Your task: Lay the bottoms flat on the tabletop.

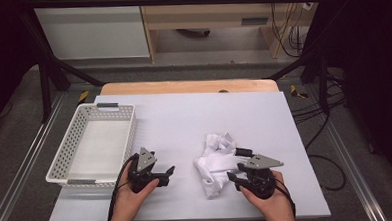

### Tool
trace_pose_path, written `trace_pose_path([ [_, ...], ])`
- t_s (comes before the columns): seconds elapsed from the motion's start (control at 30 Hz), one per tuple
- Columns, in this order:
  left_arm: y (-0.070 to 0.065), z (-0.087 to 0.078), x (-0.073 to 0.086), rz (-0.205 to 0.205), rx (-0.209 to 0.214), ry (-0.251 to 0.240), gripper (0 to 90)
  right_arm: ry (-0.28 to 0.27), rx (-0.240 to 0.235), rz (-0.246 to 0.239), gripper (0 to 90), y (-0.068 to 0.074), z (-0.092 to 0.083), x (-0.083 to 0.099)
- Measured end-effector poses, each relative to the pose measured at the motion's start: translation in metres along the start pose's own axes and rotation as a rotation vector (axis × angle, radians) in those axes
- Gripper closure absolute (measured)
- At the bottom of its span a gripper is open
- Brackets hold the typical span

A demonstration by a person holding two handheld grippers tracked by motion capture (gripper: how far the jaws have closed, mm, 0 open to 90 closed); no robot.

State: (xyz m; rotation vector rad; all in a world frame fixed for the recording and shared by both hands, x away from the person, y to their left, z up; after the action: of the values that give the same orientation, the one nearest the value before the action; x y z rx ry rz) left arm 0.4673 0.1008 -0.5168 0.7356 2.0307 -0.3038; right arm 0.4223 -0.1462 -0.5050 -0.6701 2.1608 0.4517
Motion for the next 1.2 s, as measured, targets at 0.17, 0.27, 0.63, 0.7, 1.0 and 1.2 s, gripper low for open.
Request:
trace_pose_path([
  [0.17, -0.001, 0.001, 0.000, 0.001, 0.002, 0.001, 12.6, 0.090, 0.021, 0.063, 49.6, -0.013, 0.012, 0.018],
  [0.27, -0.002, 0.001, 0.000, 0.001, 0.006, 0.003, 12.5, 0.117, 0.033, 0.077, 48.3, -0.016, 0.017, 0.024],
  [0.63, -0.007, 0.005, 0.001, 0.010, 0.016, 0.010, 12.6, 0.055, 0.074, 0.081, 36.8, -0.033, 0.029, 0.011],
  [0.7, -0.008, 0.005, 0.001, 0.010, 0.018, 0.011, 12.6, 0.034, 0.037, 0.091, 35.7, -0.024, 0.032, 0.006],
  [1.0, -0.009, 0.005, 0.001, 0.012, 0.020, 0.010, 12.6, 0.075, 0.036, 0.039, 49.6, 0.000, 0.050, 0.005],
  [1.2, -0.010, 0.006, 0.001, 0.018, 0.020, 0.013, 12.6, 0.094, 0.033, 0.038, 80.2, -0.005, 0.048, 0.009],
])
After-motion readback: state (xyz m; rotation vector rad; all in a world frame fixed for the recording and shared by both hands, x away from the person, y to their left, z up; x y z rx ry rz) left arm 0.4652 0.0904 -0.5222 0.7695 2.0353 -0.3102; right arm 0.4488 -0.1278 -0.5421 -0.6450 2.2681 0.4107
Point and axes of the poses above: each handheld gripper's, and its own axes: z roughly forward along the jaws, x roughly out of its underside, y roughly to its left, the point moved 10 cm from there along z, roughly forward along the jaws, and after that the axes turned 2 degrees about -x, right-handed, at the moved point
